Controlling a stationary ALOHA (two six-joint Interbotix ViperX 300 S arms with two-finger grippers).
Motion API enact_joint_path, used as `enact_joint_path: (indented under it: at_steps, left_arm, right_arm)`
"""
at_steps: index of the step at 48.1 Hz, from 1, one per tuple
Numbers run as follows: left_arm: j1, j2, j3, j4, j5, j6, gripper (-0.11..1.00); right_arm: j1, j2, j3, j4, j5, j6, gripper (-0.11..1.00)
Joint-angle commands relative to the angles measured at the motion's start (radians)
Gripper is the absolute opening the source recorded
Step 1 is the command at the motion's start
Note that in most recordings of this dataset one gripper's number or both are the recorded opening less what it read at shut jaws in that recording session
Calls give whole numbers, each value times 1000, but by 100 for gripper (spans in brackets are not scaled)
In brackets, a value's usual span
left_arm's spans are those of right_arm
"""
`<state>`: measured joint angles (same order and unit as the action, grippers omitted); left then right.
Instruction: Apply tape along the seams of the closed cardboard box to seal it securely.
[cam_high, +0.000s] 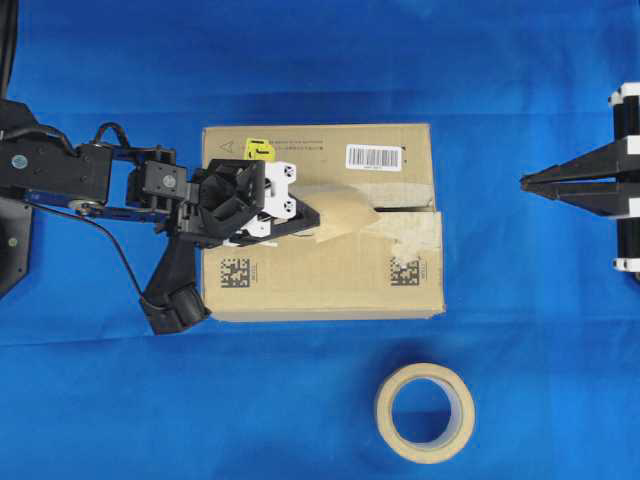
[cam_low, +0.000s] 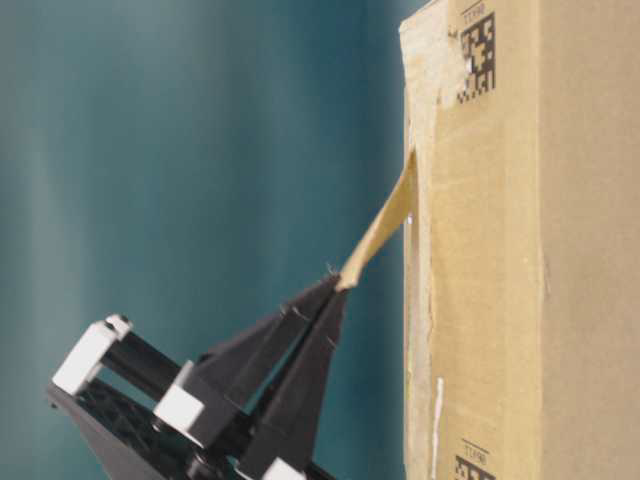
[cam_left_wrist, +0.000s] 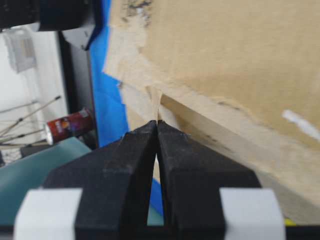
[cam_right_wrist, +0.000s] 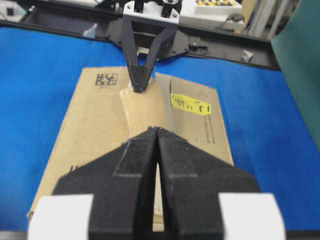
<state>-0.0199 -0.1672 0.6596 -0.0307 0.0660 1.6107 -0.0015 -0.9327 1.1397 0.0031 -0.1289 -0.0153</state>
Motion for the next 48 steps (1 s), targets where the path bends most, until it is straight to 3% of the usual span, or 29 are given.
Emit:
enact_joint_path:
  at_steps: [1,29,48]
  left_arm:
    - [-5,-21,6,-3,8,-11,2]
    - [20,5,55,-3,21,-17,2]
    - [20,23,55,-2,32,-15,2]
  right_arm:
    - [-2,14,-23,-2,-5,2,2]
    - [-2,61,-34,2,-28,17,2]
    - [-2,204,-81,18,-97,29,3]
